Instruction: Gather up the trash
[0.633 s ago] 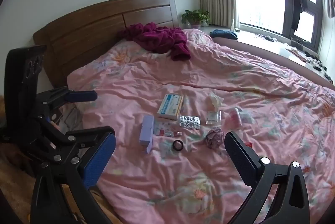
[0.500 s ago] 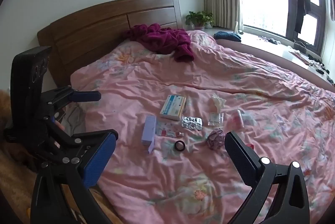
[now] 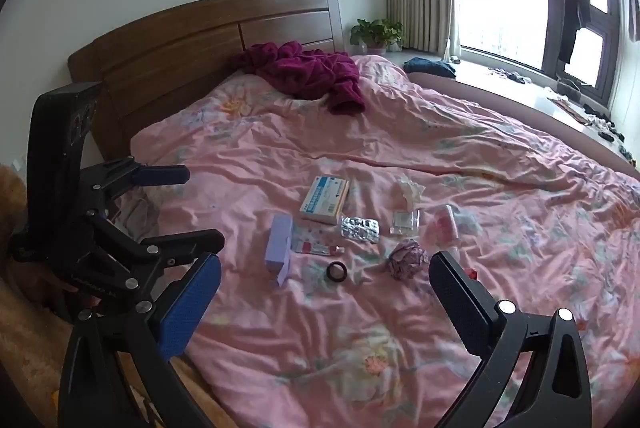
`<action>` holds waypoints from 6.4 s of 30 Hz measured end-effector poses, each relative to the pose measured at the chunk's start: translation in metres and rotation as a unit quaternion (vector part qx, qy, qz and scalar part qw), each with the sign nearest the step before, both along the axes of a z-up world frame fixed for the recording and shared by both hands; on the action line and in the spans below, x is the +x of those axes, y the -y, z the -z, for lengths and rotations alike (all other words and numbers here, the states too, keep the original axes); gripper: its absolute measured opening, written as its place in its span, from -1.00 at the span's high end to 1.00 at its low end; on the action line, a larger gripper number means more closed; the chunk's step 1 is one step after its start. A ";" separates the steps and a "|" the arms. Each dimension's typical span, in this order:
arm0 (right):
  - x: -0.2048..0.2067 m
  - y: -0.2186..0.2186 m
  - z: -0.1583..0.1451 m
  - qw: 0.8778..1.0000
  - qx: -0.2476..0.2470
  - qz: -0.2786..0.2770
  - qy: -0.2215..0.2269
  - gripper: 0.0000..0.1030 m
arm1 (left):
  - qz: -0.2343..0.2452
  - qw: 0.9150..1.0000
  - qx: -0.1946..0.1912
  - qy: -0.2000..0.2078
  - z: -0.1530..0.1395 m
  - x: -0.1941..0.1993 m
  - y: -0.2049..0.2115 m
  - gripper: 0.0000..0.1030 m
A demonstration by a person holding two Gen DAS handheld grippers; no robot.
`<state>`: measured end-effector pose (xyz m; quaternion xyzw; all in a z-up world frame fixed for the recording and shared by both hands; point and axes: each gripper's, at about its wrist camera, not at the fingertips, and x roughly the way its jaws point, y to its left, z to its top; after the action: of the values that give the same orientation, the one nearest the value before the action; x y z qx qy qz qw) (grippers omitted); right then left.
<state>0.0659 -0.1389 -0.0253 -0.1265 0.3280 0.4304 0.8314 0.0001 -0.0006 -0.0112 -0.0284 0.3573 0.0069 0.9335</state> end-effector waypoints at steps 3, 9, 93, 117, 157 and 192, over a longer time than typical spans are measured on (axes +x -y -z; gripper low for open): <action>0.000 0.002 0.003 1.000 -0.003 0.007 -0.005 -1.00 | 0.001 1.000 0.002 -0.001 -0.001 0.002 -0.001 -0.99; 0.000 0.000 0.001 1.000 -0.007 0.010 -0.004 -1.00 | -0.002 1.000 0.002 0.002 0.000 0.003 -0.003 -0.99; 0.077 -0.041 0.075 0.985 -0.084 0.037 -0.148 -1.00 | -0.223 0.922 -0.075 -0.307 0.209 0.117 -0.123 -0.99; 0.111 -0.101 0.151 0.958 -0.132 0.012 -0.256 -1.00 | -0.186 0.903 -0.097 -0.374 0.251 0.135 -0.139 0.22; 0.168 -0.162 0.311 0.908 -0.213 0.113 -0.342 -0.19 | -0.191 0.915 -0.108 -0.339 0.244 0.046 -0.149 0.20; 0.045 -0.196 0.179 0.936 -0.163 -0.112 -0.293 0.74 | -0.375 0.884 -0.187 -0.207 0.177 -0.128 -0.190 0.21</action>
<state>0.1111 0.0570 -0.2043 -0.1644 0.6062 0.4791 0.6131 -0.1278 0.1890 -0.1883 -0.3325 0.5000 0.2955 0.7431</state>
